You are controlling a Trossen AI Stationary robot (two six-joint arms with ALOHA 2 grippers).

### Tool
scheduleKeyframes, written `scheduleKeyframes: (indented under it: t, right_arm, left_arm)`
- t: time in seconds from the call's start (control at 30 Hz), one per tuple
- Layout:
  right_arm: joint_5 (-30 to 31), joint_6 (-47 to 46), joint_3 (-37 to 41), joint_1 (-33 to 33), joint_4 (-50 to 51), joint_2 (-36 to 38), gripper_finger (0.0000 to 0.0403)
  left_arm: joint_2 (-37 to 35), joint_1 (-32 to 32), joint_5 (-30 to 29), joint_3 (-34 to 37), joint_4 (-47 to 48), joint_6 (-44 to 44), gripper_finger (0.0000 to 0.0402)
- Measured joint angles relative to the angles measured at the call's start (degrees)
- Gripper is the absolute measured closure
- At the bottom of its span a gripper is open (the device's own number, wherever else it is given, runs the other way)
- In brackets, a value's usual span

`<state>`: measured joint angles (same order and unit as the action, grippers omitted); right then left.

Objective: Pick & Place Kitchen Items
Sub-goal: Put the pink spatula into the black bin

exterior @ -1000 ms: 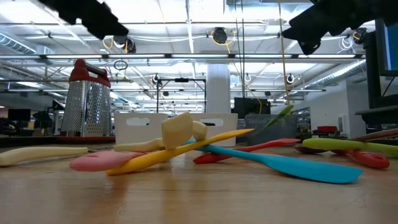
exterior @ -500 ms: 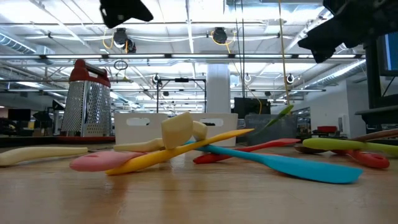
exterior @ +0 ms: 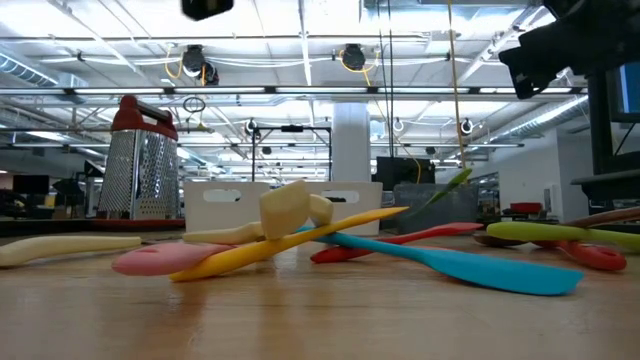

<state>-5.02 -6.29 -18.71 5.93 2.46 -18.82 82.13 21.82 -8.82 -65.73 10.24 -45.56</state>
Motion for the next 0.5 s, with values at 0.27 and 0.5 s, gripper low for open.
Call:
scheduleKeyframes:
  t: [0.27, 0.5]
  right_arm:
    - [0.0, -0.1, 0.4, 0.0, -0.3, 1.0, 0.0271]
    - [0.2, 0.0, 0.4, 0.0, -0.3, 1.0, 0.0271]
  left_arm:
    - [0.0, 0.0, -5.5, 0.0, -3.0, -14.1, 0.0201]
    - [4.2, 2.0, -6.5, -0.2, -0.7, -31.6, 0.0201]
